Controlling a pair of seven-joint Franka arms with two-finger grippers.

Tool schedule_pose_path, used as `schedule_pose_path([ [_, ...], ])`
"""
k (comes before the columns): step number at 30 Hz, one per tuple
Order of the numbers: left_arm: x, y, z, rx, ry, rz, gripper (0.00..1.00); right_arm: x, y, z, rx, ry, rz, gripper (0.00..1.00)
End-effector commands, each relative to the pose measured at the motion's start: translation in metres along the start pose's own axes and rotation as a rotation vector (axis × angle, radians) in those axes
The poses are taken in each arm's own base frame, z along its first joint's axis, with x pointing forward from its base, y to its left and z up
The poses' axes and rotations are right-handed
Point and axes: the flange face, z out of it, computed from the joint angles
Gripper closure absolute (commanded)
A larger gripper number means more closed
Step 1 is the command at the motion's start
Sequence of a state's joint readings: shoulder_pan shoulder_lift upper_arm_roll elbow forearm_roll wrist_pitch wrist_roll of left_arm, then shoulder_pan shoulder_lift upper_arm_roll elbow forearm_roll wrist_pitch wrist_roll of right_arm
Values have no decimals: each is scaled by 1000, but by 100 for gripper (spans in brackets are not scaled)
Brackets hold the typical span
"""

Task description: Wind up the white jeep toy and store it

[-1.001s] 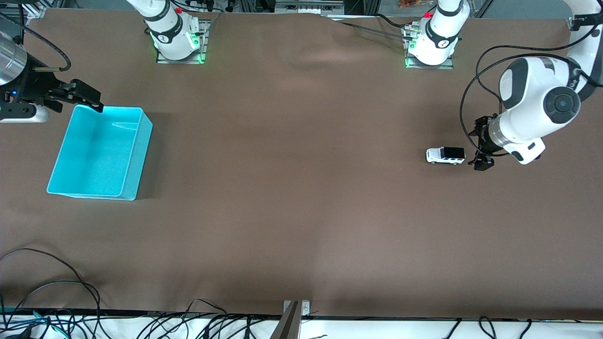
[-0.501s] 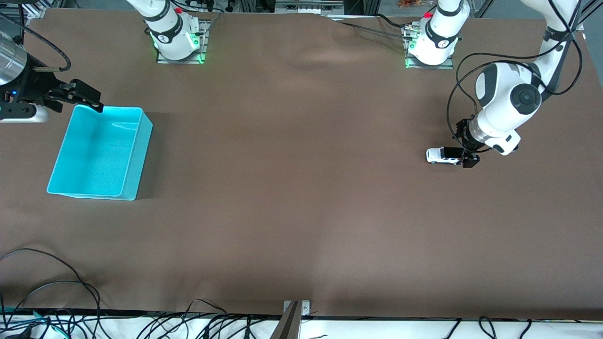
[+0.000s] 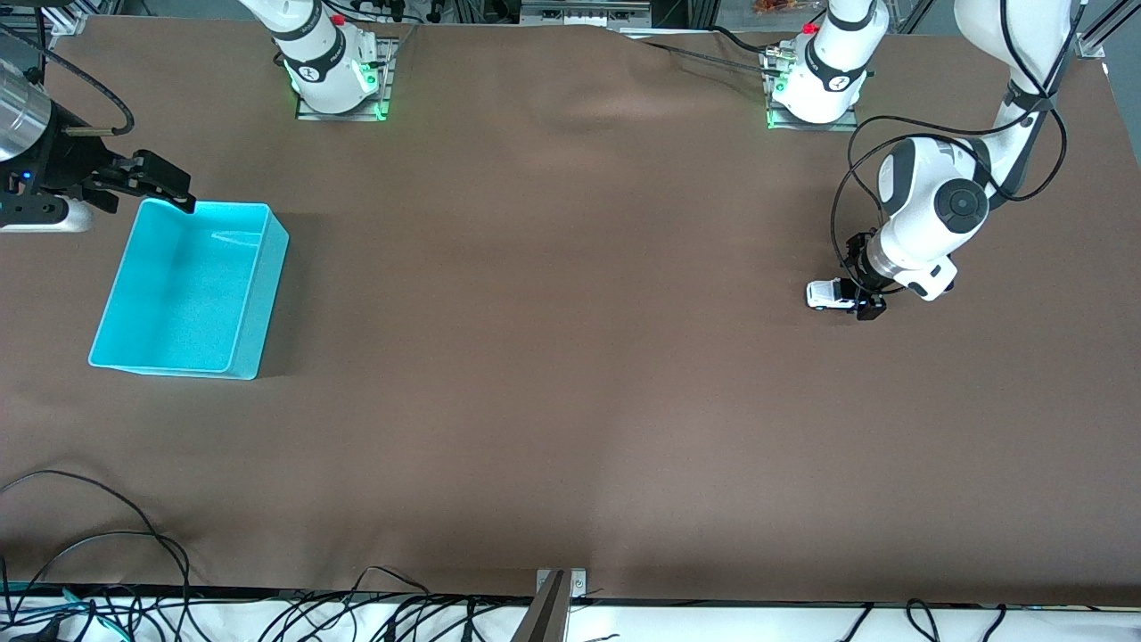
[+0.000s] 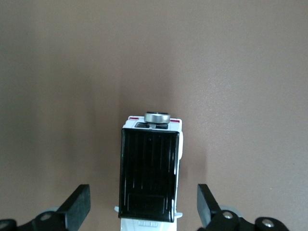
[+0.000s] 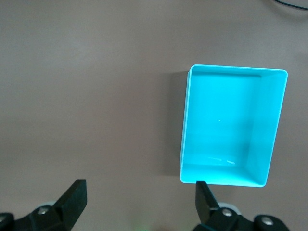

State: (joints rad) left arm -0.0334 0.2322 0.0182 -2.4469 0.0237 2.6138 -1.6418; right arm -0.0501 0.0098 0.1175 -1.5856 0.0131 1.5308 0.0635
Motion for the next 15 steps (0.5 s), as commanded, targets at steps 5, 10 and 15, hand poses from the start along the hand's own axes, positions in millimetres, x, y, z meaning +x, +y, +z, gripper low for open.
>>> schedule_pose_path([
  [5,-3,-3,5,-2,18,11,72,0,0,-6,2,9,5,0],
  [10,-6,-1,1,-12,18,18,97,0,0,-6,2,9,5,0],
  [15,-23,0,-5,-23,15,42,97,0,0,-6,2,9,5,0],
])
